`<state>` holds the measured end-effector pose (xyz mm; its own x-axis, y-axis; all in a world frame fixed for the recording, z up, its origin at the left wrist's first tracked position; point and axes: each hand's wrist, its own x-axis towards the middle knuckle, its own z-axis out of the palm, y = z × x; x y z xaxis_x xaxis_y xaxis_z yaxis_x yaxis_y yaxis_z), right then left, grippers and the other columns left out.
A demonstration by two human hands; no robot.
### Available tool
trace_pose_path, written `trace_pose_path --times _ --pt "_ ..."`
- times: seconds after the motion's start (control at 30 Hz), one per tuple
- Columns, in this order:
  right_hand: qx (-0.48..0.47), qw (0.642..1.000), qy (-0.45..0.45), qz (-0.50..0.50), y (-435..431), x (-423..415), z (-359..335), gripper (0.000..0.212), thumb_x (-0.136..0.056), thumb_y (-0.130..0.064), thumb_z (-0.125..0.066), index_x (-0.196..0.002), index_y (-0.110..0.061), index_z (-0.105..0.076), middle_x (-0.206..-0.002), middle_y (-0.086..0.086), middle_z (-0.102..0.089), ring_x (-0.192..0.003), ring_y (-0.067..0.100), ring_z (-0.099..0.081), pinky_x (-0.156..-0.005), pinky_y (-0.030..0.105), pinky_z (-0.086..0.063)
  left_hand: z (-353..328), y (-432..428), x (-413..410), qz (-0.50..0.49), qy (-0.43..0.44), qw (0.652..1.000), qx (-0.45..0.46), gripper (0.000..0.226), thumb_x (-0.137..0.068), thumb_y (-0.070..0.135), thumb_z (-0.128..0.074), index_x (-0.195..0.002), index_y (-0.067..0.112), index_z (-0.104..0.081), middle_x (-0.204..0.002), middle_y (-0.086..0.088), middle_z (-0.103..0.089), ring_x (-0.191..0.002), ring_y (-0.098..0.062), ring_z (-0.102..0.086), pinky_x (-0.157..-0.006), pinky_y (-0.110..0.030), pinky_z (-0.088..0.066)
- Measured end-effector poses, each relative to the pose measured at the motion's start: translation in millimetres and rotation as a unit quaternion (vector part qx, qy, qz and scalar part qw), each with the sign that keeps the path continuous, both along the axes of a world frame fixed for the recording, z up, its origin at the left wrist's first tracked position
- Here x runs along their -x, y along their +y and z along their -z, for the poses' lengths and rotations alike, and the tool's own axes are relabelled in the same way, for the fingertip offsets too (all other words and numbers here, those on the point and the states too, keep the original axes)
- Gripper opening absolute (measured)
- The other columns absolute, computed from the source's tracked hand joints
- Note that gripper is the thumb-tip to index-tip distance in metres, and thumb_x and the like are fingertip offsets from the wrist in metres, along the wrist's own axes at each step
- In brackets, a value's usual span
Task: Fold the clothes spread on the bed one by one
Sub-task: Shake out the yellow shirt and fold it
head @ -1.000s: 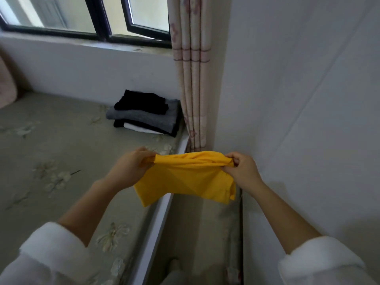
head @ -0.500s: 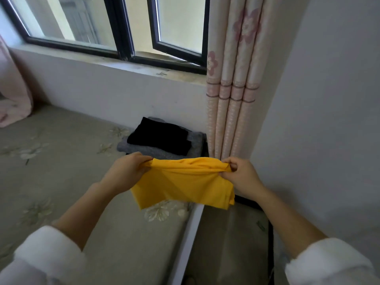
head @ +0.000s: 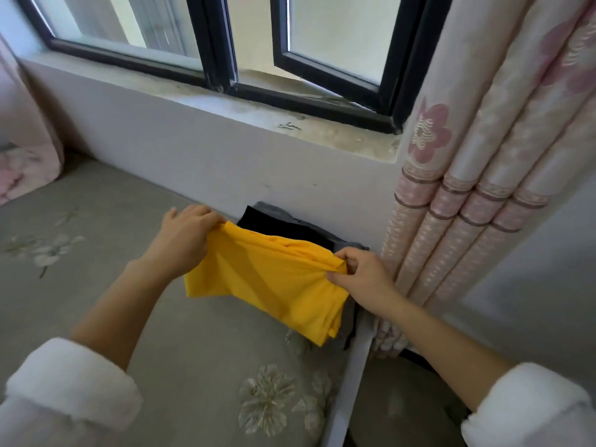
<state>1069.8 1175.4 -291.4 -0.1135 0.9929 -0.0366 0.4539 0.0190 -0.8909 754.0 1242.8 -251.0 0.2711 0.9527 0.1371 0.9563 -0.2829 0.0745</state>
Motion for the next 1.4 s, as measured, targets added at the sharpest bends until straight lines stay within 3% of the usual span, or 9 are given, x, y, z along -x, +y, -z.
trace_pose_path --times 0.07,0.4,0.6,0.7,0.8,0.9,1.0,1.17,1.4 --pt "0.014 1.000 -0.001 0.006 35.6 5.5 7.4 0.014 -0.084 -0.020 -0.073 -0.083 -0.030 -0.064 -0.075 -0.011 -0.068 -0.066 -0.002 -0.060 -0.058 0.015 -0.046 3.2 42.3 3.4 -0.004 0.014 1.000 0.010 0.052 -0.077 -0.007 -0.049 -0.121 0.018 -0.058 -0.118 -0.006 -0.056 -0.122 -0.028 -0.045 -0.105 -0.055 -0.025" --pt "0.137 0.974 -0.017 0.179 173.5 1.1 89.1 0.021 -0.083 -0.006 -0.064 -0.076 -0.025 -0.059 -0.074 -0.003 -0.060 -0.068 0.014 -0.056 -0.051 0.024 -0.037 82.2 218.4 -61.2 0.019 0.069 0.988 0.140 0.047 -0.089 -0.002 -0.042 -0.130 0.019 -0.051 -0.128 -0.009 -0.049 -0.125 -0.029 -0.040 -0.107 -0.055 -0.022" --pt "0.230 0.946 -0.026 0.226 207.6 -13.6 137.3 0.016 -0.088 -0.008 -0.058 -0.104 -0.011 -0.061 -0.095 0.008 -0.062 -0.082 0.022 -0.060 -0.055 0.024 -0.039 144.1 251.2 -89.3 -0.003 0.007 0.993 0.120 0.054 -0.088 -0.005 -0.040 -0.135 0.019 -0.048 -0.140 -0.006 -0.045 -0.137 -0.024 -0.026 -0.112 -0.060 -0.004" --pt "0.265 0.937 -0.110 0.200 208.8 -16.7 148.5 0.035 -0.094 -0.014 -0.054 -0.129 -0.010 -0.051 -0.117 0.008 -0.060 -0.102 0.023 -0.058 -0.080 0.030 -0.047 175.2 238.1 -95.9 -0.073 -0.039 0.987 0.139 0.046 -0.101 0.017 -0.038 -0.146 0.020 -0.030 -0.158 -0.005 -0.018 -0.147 -0.024 -0.006 -0.114 -0.060 0.000" --pt "0.190 0.921 -0.321 0.109 195.1 -6.1 155.4 0.059 -0.095 -0.024 -0.049 -0.148 -0.016 -0.026 -0.155 0.006 -0.025 -0.141 0.026 -0.023 -0.111 0.049 -0.024 199.5 201.7 -98.1 -0.116 -0.117 0.982 0.088 0.044 -0.100 0.025 -0.044 -0.143 0.015 -0.036 -0.156 -0.013 -0.024 -0.145 -0.032 -0.017 -0.115 -0.058 -0.012" --pt "0.091 0.941 -0.324 -0.036 177.9 25.7 160.5 0.066 -0.097 -0.038 -0.038 -0.153 -0.024 -0.005 -0.161 -0.002 0.008 -0.147 0.018 0.006 -0.117 0.043 0.000 219.8 164.7 -99.8 -0.124 -0.131 0.979 0.098 0.044 -0.101 0.034 -0.040 -0.143 0.023 -0.038 -0.156 -0.010 -0.024 -0.146 -0.034 -0.013 -0.115 -0.057 -0.011" --pt "0.110 0.920 -0.355 -0.125 160.3 48.2 178.9 0.074 -0.096 -0.055 -0.026 -0.146 -0.031 0.024 -0.153 -0.002 0.033 -0.143 0.021 0.028 -0.114 0.043 0.015 235.7 154.9 -96.1 -0.180 -0.116 0.955 0.206 0.052 -0.098 0.054 -0.020 -0.149 0.045 -0.012 -0.161 0.004 0.002 -0.147 -0.029 0.011 -0.116 -0.054 0.005" --pt "0.169 0.888 -0.406 -0.131 147.3 26.5 197.0 0.079 -0.087 -0.073 -0.006 -0.141 -0.030 0.033 -0.155 0.007 0.030 -0.143 0.030 0.027 -0.113 0.051 0.014 245.3 154.8 -100.0 -0.195 -0.090 0.949 0.229 0.056 -0.095 0.061 -0.010 -0.148 0.047 0.003 -0.160 0.004 0.013 -0.145 -0.030 0.019 -0.116 -0.054 0.010" --pt "0.181 0.884 -0.404 -0.152 153.4 26.5 175.4 0.075 -0.096 -0.059 -0.021 -0.153 -0.021 0.009 -0.161 0.008 0.011 -0.147 0.026 0.013 -0.116 0.052 0.004 222.3 127.5 -111.4 -0.210 -0.112 0.931 0.276 0.060 -0.099 0.055 -0.015 -0.152 0.035 0.003 -0.159 -0.003 0.016 -0.146 -0.026 0.018 -0.116 -0.050 0.008"
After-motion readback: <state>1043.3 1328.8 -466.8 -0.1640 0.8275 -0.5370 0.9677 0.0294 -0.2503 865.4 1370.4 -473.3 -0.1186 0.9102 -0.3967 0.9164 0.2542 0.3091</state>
